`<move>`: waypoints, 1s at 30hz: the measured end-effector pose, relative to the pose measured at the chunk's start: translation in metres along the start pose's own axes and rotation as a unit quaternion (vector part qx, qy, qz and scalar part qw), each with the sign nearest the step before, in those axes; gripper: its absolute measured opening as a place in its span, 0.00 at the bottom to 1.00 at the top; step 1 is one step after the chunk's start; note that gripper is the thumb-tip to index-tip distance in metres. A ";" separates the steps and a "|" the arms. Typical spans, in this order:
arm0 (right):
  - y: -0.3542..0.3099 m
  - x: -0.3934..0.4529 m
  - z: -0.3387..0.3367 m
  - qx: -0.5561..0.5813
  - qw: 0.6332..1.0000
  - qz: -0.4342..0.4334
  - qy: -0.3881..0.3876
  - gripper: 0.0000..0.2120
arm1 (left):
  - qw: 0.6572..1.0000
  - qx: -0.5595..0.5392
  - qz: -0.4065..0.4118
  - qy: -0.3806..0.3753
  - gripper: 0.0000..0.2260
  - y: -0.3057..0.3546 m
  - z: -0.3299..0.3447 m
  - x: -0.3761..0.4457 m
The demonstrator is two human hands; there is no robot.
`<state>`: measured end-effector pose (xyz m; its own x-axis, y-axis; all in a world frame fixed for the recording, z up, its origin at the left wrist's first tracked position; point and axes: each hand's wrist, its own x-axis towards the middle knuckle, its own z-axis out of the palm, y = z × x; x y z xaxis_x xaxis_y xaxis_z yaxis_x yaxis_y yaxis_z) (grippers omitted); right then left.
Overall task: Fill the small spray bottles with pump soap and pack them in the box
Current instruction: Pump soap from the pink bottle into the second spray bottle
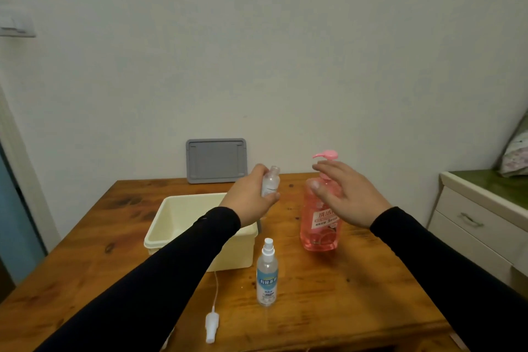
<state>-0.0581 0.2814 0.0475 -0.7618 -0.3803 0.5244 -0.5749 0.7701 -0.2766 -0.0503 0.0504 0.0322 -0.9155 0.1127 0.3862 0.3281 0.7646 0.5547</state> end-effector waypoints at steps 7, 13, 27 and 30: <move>0.012 0.051 -0.018 0.006 0.996 0.034 0.077 0.24 | 1.000 0.020 0.022 -0.007 0.17 0.010 0.027 0.041; 0.021 0.089 -0.021 0.047 0.994 0.073 0.065 0.17 | 0.999 0.025 0.042 -0.011 0.19 0.019 0.046 0.071; 0.051 0.119 -0.003 0.138 0.949 0.265 -0.103 0.29 | 0.992 0.056 0.109 -0.003 0.21 0.026 0.054 0.099; 0.050 0.124 -0.003 0.147 0.940 0.277 -0.134 0.30 | 0.993 0.055 0.108 -0.003 0.20 0.026 0.054 0.098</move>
<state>-0.1806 0.2741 0.1012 -0.9938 -0.1088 0.0235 -0.0958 0.7277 -0.6792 -0.1440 0.1152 0.0449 -0.8275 0.2855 0.4835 0.4903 0.7871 0.3743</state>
